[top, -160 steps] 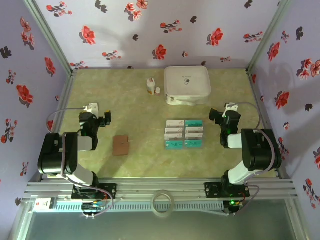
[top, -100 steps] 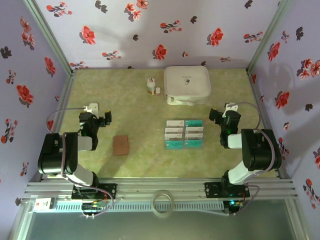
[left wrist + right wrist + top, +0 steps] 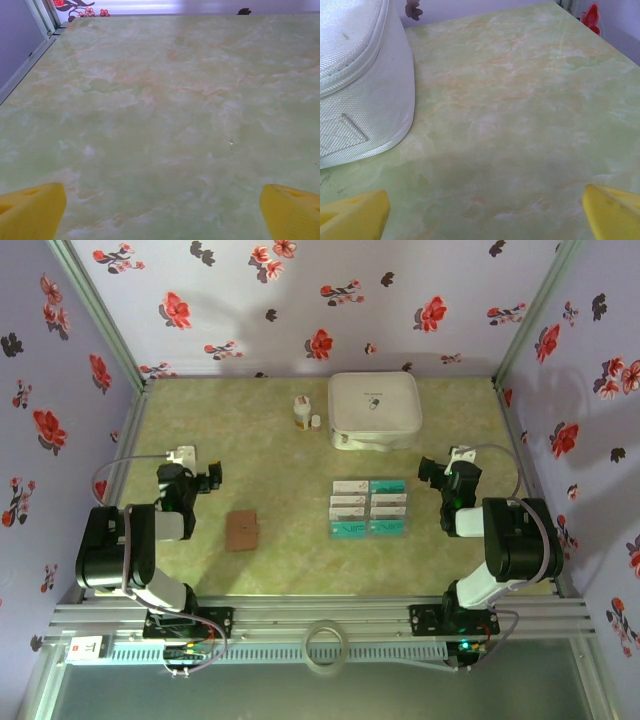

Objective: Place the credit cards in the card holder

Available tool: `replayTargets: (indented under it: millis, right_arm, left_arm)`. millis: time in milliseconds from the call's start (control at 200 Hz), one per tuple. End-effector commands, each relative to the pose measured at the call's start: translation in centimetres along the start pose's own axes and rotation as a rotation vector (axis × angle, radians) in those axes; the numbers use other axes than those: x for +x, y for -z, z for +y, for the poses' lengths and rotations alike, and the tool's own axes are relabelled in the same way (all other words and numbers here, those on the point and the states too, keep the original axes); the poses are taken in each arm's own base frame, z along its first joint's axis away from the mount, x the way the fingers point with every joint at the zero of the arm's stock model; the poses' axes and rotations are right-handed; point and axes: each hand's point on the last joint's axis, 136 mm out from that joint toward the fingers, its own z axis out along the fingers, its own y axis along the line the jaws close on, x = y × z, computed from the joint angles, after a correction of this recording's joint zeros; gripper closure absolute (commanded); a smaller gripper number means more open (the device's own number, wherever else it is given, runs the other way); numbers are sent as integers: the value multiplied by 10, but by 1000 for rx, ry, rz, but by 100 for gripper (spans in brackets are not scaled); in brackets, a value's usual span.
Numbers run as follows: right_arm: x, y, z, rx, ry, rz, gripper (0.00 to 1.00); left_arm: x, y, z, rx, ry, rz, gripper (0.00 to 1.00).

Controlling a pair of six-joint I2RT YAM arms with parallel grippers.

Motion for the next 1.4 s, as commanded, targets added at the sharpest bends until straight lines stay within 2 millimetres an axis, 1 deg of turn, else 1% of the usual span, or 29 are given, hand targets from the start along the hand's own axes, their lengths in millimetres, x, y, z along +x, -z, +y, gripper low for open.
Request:
replayTargets:
  millis: [0, 250, 340, 425, 485, 490, 540, 600, 610, 635, 665, 690, 755, 810, 855, 920, 980, 1050, 1110, 1180, 1230, 1315, 1395]
  right_arm:
    - [-11, 0, 1, -9, 13, -32, 1]
    - [-11, -1, 0, -5, 11, -24, 1]
    - [-11, 1, 0, -6, 9, -34, 1]
    - [-25, 11, -2, 13, 3, -80, 1]
    - [-36, 22, -9, 54, -13, -87, 1]
    - [-37, 23, -10, 57, -16, -89, 1]
    - [-48, 33, -14, 86, -35, -88, 1]
    - [-63, 43, -23, 144, -108, -85, 1]
    - [-62, 44, -25, 153, -120, -75, 1]
    - [-71, 49, -27, 170, -153, -75, 1]
    - [-76, 53, -29, 183, -190, -60, 1]
    - [-80, 55, -29, 184, -213, -53, 1]
    - [-94, 63, -34, 217, -342, -45, 1]
    - [-97, 69, -35, 234, -405, -13, 1]
    - [-103, 72, -33, 223, -431, 3, 1]
    - [-111, 75, -24, 178, -462, 25, 1]
    - [-117, 78, -10, 109, -469, 54, 1]
    - [-123, 81, 13, -22, -462, 81, 1]
    - [-125, 88, 35, -150, -462, 100, 1]
    - [-127, 98, 57, -255, -467, 116, 1]
    - [-123, 107, 72, -306, -446, 143, 1]
    - [-109, 123, 99, -372, -385, 210, 5]
    - [-94, 140, 125, -433, -336, 267, 10]
  left_arm:
    - [-10, -3, 1, 3, 15, -25, 0]
    - [-10, -3, 2, 2, 19, -21, 0]
    - [-10, -3, 2, 2, 18, -22, 0]
    - [-14, -2, 0, 8, 8, -22, 0]
    - [-23, 0, -1, 6, 0, -4, 0]
    - [-26, 0, -1, 4, 0, -9, 0]
    - [-32, 1, 4, -19, 9, 22, 0]
    - [-41, 5, 9, -45, 19, 33, 0]
    - [-43, 6, 10, -51, 20, 33, 0]
    - [-46, 8, 12, -63, 21, 31, 0]
    - [-52, 12, 14, -75, 22, 19, 0]
    - [-58, 16, 16, -86, 64, 3, 0]
    - [-72, 27, 21, -106, 106, -33, 0]
    - [-84, 37, 22, -106, 148, -53, 0]
    - [-93, 44, 21, -102, 187, -58, 0]
    - [-104, 55, 21, -97, 266, -53, 0]
    - [-110, 65, 17, -84, 335, -37, 0]
    - [-112, 75, 11, -65, 411, -9, 0]
    - [-108, 83, 3, -39, 459, 33, 0]
    - [-99, 91, -9, -8, 472, 92, 0]
    - [-90, 96, -16, 4, 474, 142, 0]
    - [-69, 105, -30, 33, 481, 245, 0]
    - [-46, 113, -41, 47, 493, 349, 0]
